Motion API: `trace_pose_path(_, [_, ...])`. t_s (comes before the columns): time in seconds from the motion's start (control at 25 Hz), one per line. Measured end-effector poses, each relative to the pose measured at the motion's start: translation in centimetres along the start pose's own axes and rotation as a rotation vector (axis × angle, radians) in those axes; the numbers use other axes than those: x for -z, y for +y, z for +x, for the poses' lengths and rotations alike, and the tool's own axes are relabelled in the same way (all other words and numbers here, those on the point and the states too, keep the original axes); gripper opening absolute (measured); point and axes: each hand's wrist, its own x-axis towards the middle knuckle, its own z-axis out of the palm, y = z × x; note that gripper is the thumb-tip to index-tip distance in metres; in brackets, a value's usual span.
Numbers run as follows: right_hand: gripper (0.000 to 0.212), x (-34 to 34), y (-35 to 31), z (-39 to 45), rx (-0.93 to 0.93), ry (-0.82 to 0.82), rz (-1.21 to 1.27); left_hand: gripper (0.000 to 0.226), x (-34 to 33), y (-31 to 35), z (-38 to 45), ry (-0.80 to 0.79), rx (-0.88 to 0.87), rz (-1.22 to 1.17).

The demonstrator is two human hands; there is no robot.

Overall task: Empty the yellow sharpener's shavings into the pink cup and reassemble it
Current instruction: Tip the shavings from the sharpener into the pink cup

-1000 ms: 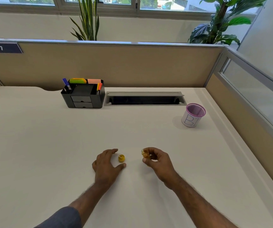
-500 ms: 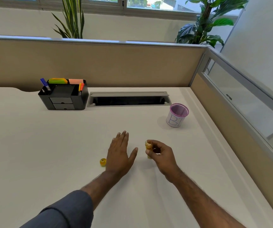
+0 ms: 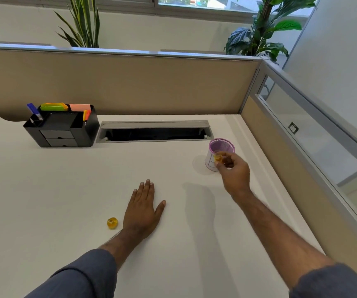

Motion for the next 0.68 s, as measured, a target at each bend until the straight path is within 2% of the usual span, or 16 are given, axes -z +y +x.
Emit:
trace_pose_path(0.12, [0.025,1.0,0.3,3.5,0.095,0.080,-0.185,0.080,-0.3,0.0,0.1,-0.002,-0.002,0.030])
trace_pose_path(0.36, [0.030,1.8,0.6,7.2,0.316,0.061,-0.634,0.080,-0.3,0.1,0.2,-0.002,0.007,0.046])
trace_pose_path(0.52, [0.025,2.0,0.6,7.7,0.437,-0.002,-0.783,0.085,-0.3,0.1,0.2,-0.008,0.005,0.051])
trace_pose_path(0.68, [0.025,2.1,0.5,7.7,0.465,-0.056,-0.859,0.089,-0.2,0.1,0.1,-0.005,0.006,0.046])
